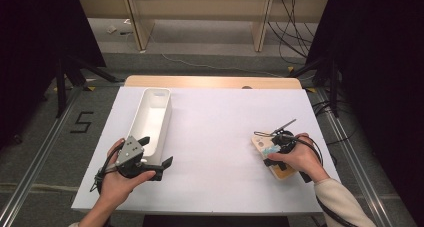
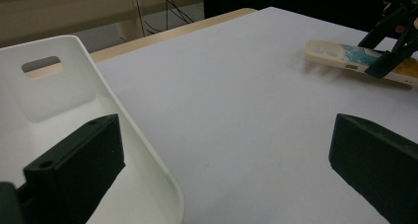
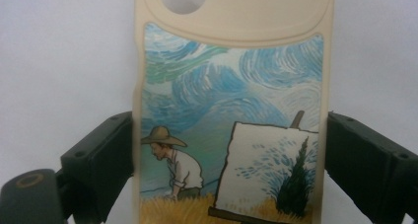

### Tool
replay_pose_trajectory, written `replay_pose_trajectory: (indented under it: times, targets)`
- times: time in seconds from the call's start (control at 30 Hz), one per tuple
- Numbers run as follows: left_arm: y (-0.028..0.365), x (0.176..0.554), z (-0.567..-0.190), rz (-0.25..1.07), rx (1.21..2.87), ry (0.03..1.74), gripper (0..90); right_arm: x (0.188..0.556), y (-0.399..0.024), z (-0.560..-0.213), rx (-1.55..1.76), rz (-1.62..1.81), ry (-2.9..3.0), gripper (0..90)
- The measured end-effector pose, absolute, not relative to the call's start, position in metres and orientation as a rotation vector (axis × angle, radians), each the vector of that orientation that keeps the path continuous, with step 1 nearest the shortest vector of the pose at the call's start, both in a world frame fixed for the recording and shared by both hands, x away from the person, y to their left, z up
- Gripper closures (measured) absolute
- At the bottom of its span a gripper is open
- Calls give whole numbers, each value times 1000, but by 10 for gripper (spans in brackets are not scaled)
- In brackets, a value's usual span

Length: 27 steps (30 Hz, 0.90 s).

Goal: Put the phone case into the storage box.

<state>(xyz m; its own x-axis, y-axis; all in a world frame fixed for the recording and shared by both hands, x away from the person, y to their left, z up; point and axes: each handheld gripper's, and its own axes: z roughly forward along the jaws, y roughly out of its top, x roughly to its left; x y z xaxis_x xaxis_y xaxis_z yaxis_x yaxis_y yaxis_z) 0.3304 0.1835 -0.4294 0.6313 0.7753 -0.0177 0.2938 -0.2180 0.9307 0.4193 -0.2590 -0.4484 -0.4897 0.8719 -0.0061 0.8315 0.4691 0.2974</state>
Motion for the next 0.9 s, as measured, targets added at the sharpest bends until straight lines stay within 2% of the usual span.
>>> replay_pose_trajectory:
  times: [0.9]
  targets:
    - [184,330,-429,567,1791,864,0,413,-243,-439,1306,695,2478,112]
